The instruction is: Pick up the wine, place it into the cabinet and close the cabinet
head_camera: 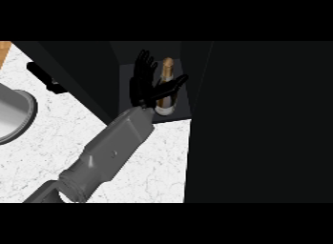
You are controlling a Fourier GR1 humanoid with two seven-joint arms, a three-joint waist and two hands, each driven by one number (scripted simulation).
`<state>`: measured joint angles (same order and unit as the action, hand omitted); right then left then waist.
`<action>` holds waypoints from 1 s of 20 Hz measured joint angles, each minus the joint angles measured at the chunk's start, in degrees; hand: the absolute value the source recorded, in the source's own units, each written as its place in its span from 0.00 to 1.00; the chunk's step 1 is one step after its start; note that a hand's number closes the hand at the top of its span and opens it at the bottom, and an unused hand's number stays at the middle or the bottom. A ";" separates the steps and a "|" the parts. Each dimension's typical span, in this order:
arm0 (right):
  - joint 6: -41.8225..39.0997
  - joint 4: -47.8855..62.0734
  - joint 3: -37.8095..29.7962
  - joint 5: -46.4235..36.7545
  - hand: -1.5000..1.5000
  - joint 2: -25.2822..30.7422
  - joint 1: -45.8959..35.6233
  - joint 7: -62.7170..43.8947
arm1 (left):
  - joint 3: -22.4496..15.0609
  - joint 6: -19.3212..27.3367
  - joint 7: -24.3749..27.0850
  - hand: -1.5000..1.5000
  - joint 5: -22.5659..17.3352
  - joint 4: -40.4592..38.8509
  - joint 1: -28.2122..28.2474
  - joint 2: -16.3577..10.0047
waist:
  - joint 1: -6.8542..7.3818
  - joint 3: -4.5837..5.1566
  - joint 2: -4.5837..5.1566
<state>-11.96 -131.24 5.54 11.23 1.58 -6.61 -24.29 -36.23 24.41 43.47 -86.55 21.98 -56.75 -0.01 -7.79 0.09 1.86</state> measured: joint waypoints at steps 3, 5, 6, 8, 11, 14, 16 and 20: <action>-0.03 0.30 0.28 -0.34 0.00 -0.37 0.54 0.84 | -1.12 0.56 0.42 0.00 -0.44 -1.36 -0.60 0.00 | 0.12 -0.02 0.05; -0.20 0.94 -0.14 -0.19 0.00 -0.12 -0.02 0.95 | -2.47 2.12 0.22 0.00 -0.11 -2.02 -1.79 0.00 | 0.26 -0.03 0.04; 0.12 0.62 -0.04 -0.19 0.00 -0.30 -0.25 0.65 | -3.31 2.76 0.18 0.00 0.28 -2.39 -2.27 0.00 | 0.38 -0.04 -0.02; 0.31 0.88 0.25 -0.56 0.00 -0.51 -0.21 0.68 | -4.97 2.92 0.02 0.00 1.07 -2.96 -2.57 0.00 | 0.75 -0.03 -0.09; 0.48 0.64 0.79 -0.80 0.00 -0.58 -0.81 0.15 | -6.73 3.83 -0.16 0.00 1.91 -3.41 -4.17 -0.01 | 0.63 -0.03 -0.05; 0.87 0.07 0.94 -0.73 0.00 -0.57 -1.12 -0.82 | -7.95 4.08 0.29 0.00 2.14 -3.09 -4.64 0.00 | 0.86 -0.02 -0.14; 0.94 -0.07 1.26 -1.13 0.00 -0.66 -0.76 -0.76 | -8.43 5.15 1.33 0.00 1.76 -1.99 -4.52 0.01 | 1.09 -0.03 -0.26; 0.94 0.01 0.84 -0.89 0.00 -0.60 -0.36 -0.57 | -9.19 4.79 3.56 0.00 1.10 -0.68 -3.60 0.00 | 1.62 -0.04 -0.35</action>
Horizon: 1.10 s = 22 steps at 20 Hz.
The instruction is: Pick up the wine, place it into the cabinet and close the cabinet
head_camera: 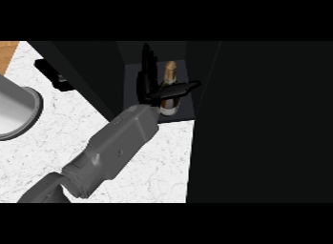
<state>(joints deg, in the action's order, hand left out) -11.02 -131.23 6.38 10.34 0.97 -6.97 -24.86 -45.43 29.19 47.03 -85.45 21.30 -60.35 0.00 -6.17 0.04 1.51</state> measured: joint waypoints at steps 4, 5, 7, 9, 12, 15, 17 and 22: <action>-0.38 0.41 -0.67 0.67 0.00 0.29 0.39 0.37 | -1.02 0.22 1.86 0.00 -1.08 2.78 1.35 -0.02 | 0.75 -0.02 -0.23; -0.15 0.02 -0.63 0.66 0.00 0.29 0.06 -0.10 | -1.23 0.24 2.09 0.00 -1.56 3.25 1.58 -0.04 | 0.69 -0.01 -0.23; -0.36 0.16 -1.00 0.82 0.00 0.59 0.27 -0.06 | -1.80 -0.47 2.45 0.00 -2.09 4.02 1.99 -0.02 | 1.02 -0.01 -0.31; -0.18 -0.29 -1.64 1.47 0.00 0.99 -0.36 -1.04 | -2.97 -0.53 3.08 0.00 -2.66 5.91 3.14 -0.04 | 1.33 -0.01 -0.43; 0.10 -0.91 -0.98 0.88 0.00 0.82 0.36 -1.43 | -4.40 -1.66 4.20 0.00 -3.03 7.10 4.59 -0.05 | 1.81 -0.01 -0.57; -0.06 -1.14 -1.51 1.00 0.00 1.03 1.54 -1.12 | -5.79 -1.89 4.42 0.00 -3.03 8.56 5.21 -0.04 | 2.54 -0.02 -0.77; 0.42 -0.99 -1.76 0.66 0.00 1.16 0.47 -1.76 | -6.78 -0.63 4.67 0.00 -3.15 10.32 5.53 -0.12 | 2.99 -0.02 -0.86; 1.89 -3.83 -0.60 -0.43 0.00 0.71 1.85 -3.89 | -7.82 -0.49 5.74 0.00 -1.72 12.39 7.75 -0.11 | 4.02 -0.02 -1.16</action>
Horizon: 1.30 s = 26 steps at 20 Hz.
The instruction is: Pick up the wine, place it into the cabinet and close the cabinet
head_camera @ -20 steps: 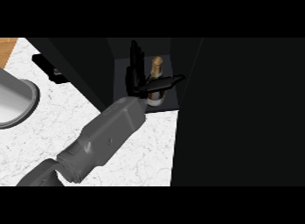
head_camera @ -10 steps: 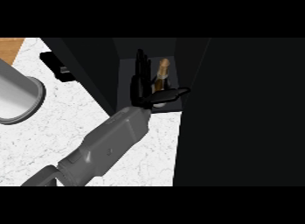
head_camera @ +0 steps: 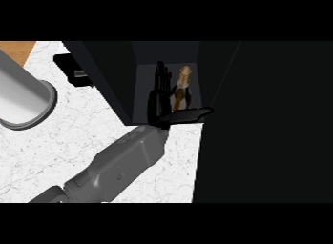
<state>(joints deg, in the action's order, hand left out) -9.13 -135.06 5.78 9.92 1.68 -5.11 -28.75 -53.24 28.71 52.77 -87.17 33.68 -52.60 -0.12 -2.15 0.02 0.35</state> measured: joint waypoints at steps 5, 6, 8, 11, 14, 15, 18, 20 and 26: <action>0.59 -0.57 0.23 -0.87 0.00 -0.17 0.38 -0.29 | 0.86 1.09 0.23 0.00 3.52 3.44 2.65 0.03 | 1.15 -0.01 -0.26; 0.78 0.02 0.14 -1.30 0.00 -0.25 -0.09 -0.01 | 0.79 1.56 0.33 0.00 4.42 4.89 3.62 0.02 | 1.36 -0.02 -0.30; 0.40 -0.09 -1.01 -0.38 0.00 0.24 0.31 0.17 | 1.68 2.15 0.19 0.00 6.42 6.66 4.80 -0.21 | 1.61 -0.02 -0.34; 0.19 -0.21 -1.59 0.07 0.00 0.59 0.48 0.20 | 2.15 2.40 -0.08 0.00 9.83 10.54 7.97 -1.54 | 1.96 -0.03 -0.42; 0.61 -1.23 -0.93 -0.38 0.00 0.41 0.88 -0.58 | 2.48 2.76 -1.09 0.00 13.11 14.58 10.56 -3.03 | 2.10 -0.04 -0.46; 0.74 -1.36 -1.21 -0.01 0.00 0.47 0.80 -0.94 | 2.43 2.75 -1.32 0.00 14.31 15.78 11.43 -3.20 | 2.12 -0.03 -0.46; 0.66 -1.37 -1.34 -0.51 0.00 0.48 1.07 -0.15 | 1.81 2.50 -3.30 0.00 16.96 22.07 14.40 -6.63 | 2.30 -0.03 -0.51; 0.26 -1.31 -1.85 -0.47 0.00 0.84 1.45 0.32 | 1.36 1.92 -3.99 0.00 18.81 26.18 17.09 -9.06 | 2.38 -0.04 -0.53; -0.43 -0.56 -3.24 -0.11 0.00 1.62 1.36 1.17 | -0.34 3.01 -6.79 0.00 23.99 41.61 25.34 -17.05 | 2.61 -0.04 -0.57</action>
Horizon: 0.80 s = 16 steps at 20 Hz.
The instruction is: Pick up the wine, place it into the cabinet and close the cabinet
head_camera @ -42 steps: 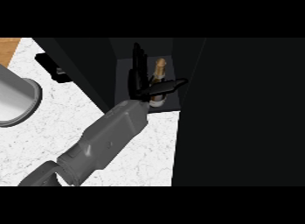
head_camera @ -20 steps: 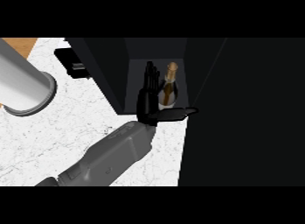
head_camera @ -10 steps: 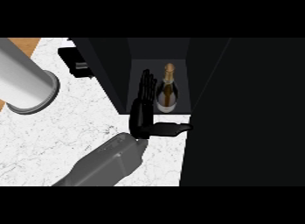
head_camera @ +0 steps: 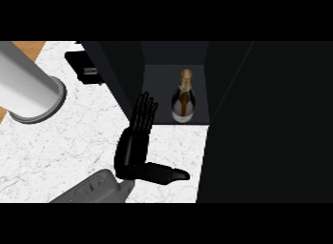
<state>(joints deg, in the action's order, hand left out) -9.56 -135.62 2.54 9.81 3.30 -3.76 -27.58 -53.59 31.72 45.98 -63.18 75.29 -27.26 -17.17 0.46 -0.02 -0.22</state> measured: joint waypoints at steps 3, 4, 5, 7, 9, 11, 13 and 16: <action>-2.40 0.48 -0.30 2.85 1.00 1.32 0.27 0.05 | 0.27 -0.82 -1.60 0.00 1.62 5.89 2.43 -4.52 | -0.01 -0.01 0.03; -3.36 0.23 -0.22 3.38 1.00 2.03 0.42 -0.11 | 0.18 -1.35 -1.97 0.00 2.12 7.69 3.45 -5.86 | -0.02 -0.03 0.03; -4.68 -0.44 -0.57 4.47 1.00 2.97 1.03 -0.06 | 0.15 -1.94 -2.28 0.00 2.56 9.17 4.19 -6.78 | -0.10 -0.03 0.03; -6.51 -0.66 0.00 4.51 1.00 4.19 0.81 0.10 | -0.19 -3.30 -2.43 1.00 3.44 13.03 6.79 -9.73 | 0.03 -0.02 0.01; -8.33 -0.91 0.96 4.96 1.00 5.06 1.32 -0.10 | 0.48 -4.74 -3.22 1.00 3.84 16.50 8.84 -12.87 | 0.00 -0.01 0.01; -9.76 -0.88 2.32 5.06 1.00 5.44 1.58 -0.06 | 1.82 -6.20 -3.57 1.00 3.92 20.39 11.30 -16.39 | 0.08 -0.01 0.01; -10.31 -1.19 3.84 5.55 1.00 5.56 1.64 -1.27 | 2.75 -8.15 -2.89 1.00 4.17 22.69 14.36 -19.09 | 0.07 0.01 0.00; -10.62 -1.51 7.66 5.98 1.00 4.78 3.01 -3.02 | 4.63 -9.41 -3.35 1.00 3.95 26.90 17.43 -23.10 | 0.01 0.01 -0.07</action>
<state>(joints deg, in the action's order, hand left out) -20.18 -137.13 10.19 15.78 8.08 -0.75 -30.60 -48.96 22.31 42.63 -59.23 102.19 -9.83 -40.27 0.47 -0.01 -0.28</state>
